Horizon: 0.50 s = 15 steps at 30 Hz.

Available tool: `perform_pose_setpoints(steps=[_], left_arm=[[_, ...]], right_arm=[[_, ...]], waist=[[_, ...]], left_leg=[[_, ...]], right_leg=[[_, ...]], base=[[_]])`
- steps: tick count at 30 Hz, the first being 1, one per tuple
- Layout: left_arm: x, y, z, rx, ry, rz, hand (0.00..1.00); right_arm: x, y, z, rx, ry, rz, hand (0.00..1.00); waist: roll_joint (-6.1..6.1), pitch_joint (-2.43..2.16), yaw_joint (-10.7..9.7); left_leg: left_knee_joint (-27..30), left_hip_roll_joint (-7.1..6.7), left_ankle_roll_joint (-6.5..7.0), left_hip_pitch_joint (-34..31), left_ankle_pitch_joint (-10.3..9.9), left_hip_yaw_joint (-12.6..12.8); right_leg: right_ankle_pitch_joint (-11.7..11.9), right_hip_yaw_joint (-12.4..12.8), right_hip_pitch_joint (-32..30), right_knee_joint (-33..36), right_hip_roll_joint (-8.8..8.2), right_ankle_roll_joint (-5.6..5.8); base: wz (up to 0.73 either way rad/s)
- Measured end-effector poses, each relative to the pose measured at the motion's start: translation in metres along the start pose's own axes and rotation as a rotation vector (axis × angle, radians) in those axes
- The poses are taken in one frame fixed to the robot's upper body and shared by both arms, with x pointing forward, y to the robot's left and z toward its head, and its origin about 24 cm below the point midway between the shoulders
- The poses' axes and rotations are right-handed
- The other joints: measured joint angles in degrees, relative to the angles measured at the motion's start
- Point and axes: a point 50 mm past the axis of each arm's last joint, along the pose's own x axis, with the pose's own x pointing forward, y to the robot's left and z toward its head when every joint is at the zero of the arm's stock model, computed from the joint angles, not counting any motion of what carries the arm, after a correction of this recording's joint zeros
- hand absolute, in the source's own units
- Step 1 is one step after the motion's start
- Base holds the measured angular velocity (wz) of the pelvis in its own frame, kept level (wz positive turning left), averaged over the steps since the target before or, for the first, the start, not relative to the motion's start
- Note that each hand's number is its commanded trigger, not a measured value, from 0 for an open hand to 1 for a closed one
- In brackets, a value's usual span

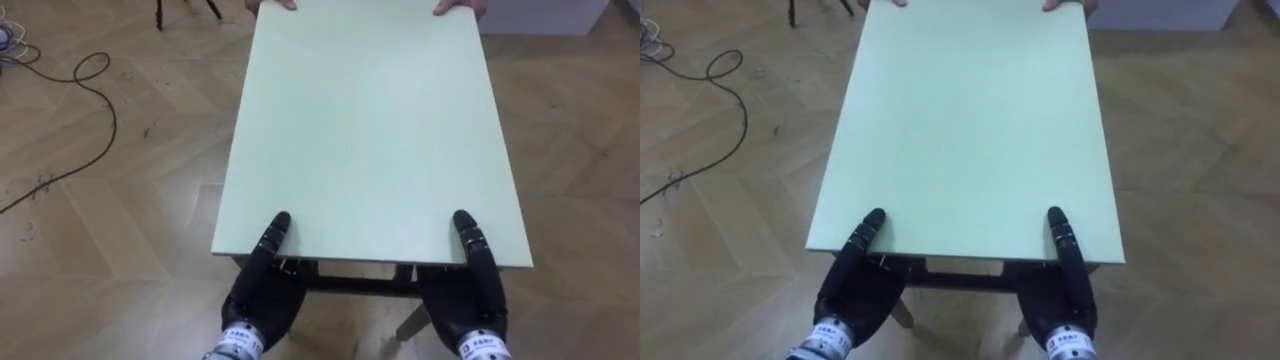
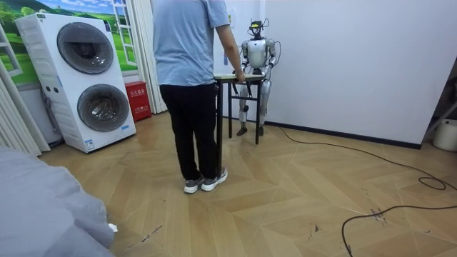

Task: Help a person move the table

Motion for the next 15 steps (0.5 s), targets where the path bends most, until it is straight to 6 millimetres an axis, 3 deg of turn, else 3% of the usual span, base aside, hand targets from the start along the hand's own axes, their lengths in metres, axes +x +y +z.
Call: perform_pose_setpoints(steps=[6,15], left_arm=[[-0.013,0.005,0.003,-0.006,-0.028,0.014,1.00],[-0.018,0.006,0.005,-0.003,-0.057,0.020,1.00]], right_arm=[[-0.001,0.000,-0.007,-0.010,0.031,-0.003,1.00],[-0.002,-0.001,-0.014,-0.001,0.047,-0.005,1.00]], waist=[[-0.39,0.03,0.0],[-0.48,0.07,0.1]], left_leg=[[-1.8,1.49,-1.31,0.7,0.8,-0.1],[-2.2,1.94,-1.90,0.5,1.5,-0.9]], right_leg=[[1.4,-0.1,1.6,-4.0,2.26,-1.06],[2.4,-0.5,2.4,-6.0,3.12,-1.72]], base=[[-0.02],[0.01]])
